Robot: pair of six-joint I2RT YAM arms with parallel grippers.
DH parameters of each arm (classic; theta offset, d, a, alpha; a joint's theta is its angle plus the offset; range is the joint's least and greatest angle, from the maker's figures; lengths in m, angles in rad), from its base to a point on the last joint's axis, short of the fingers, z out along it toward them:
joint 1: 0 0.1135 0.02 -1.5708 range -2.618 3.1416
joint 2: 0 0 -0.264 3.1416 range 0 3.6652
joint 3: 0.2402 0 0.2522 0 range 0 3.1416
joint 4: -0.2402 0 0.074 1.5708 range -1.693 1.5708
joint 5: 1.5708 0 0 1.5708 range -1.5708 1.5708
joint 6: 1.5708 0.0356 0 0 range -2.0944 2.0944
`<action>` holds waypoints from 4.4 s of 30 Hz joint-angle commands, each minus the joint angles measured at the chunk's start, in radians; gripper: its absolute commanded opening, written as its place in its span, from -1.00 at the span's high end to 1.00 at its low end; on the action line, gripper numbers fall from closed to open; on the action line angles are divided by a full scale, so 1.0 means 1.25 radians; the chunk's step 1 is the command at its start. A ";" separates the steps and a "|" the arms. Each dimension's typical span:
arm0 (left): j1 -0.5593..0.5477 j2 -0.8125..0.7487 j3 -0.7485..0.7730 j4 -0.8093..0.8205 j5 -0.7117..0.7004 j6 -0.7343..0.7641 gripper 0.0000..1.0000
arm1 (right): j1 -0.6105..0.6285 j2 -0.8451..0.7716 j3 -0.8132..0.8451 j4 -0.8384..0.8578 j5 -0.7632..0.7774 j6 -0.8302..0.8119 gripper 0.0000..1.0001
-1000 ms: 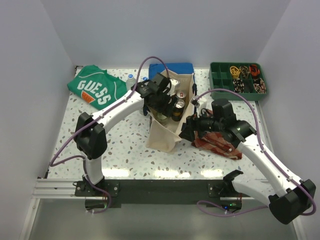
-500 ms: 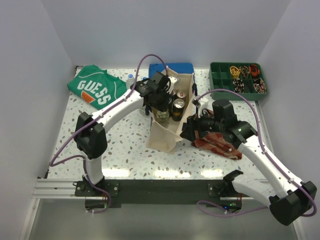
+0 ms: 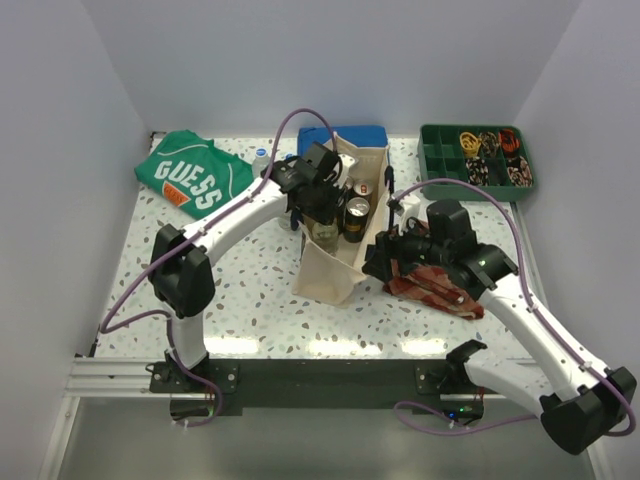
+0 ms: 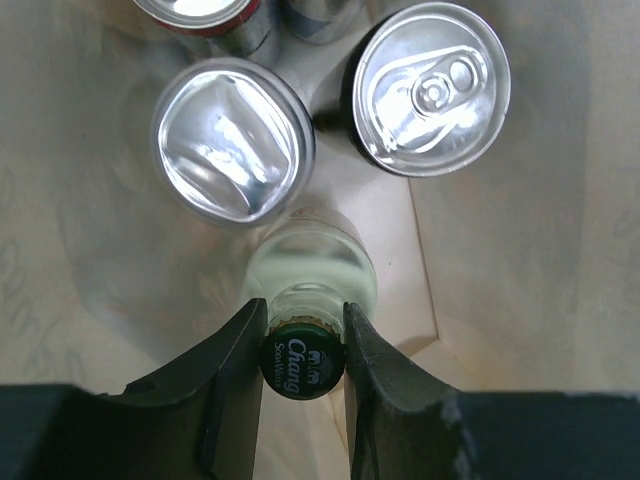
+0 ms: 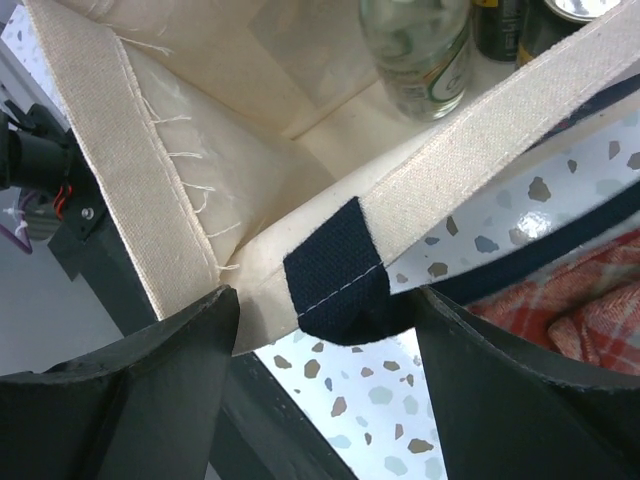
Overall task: Take the beverage out of the canvas bag
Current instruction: Take out the drink from the canvas bag.
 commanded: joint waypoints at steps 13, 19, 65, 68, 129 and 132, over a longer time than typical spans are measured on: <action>-0.004 -0.035 0.216 -0.049 0.018 0.020 1.00 | 0.004 -0.060 0.001 0.023 0.113 0.010 -0.62; -0.004 -0.038 0.226 -0.047 0.018 0.023 1.00 | 0.003 -0.039 0.045 0.033 0.149 0.020 -0.62; -0.015 -0.085 0.222 -0.017 0.072 0.031 1.00 | 0.002 0.183 0.232 0.054 0.425 0.235 1.00; -0.018 -0.084 0.229 -0.020 0.070 0.032 1.00 | 0.000 0.194 0.245 0.045 0.440 0.221 1.00; -0.020 -0.224 0.408 -0.027 -0.069 0.040 1.00 | -0.039 0.026 0.172 0.016 0.472 0.169 -0.26; -0.021 -0.246 0.405 -0.010 -0.095 0.037 1.00 | -0.040 0.023 0.164 0.015 0.478 0.169 -0.26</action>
